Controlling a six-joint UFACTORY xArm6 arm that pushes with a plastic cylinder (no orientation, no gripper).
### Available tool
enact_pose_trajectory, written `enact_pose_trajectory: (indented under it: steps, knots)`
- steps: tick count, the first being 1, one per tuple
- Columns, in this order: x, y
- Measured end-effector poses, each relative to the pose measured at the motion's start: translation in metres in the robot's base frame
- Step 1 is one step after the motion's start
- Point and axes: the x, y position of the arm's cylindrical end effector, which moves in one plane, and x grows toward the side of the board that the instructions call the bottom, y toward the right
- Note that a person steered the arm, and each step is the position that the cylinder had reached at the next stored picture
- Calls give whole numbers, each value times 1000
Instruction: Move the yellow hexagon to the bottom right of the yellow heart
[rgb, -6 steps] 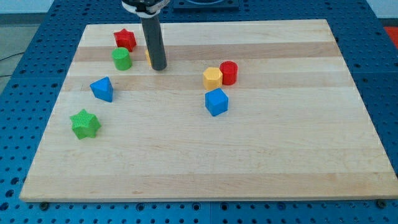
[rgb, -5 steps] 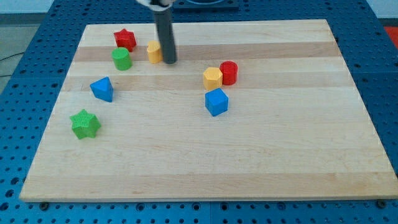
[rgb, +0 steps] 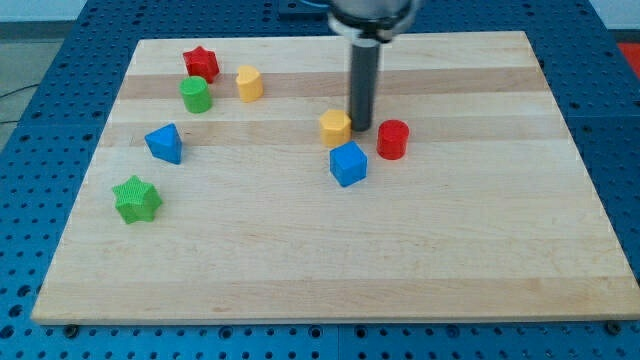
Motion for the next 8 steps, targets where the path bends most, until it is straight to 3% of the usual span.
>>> enact_pose_trajectory:
  steps: [1,2,3,4,5,7,8]
  knots:
    - [1,-13]
    - [8,18]
    - [46,3]
    - [61,-46]
    - [27,-43]
    - [23,11]
    - [1,4]
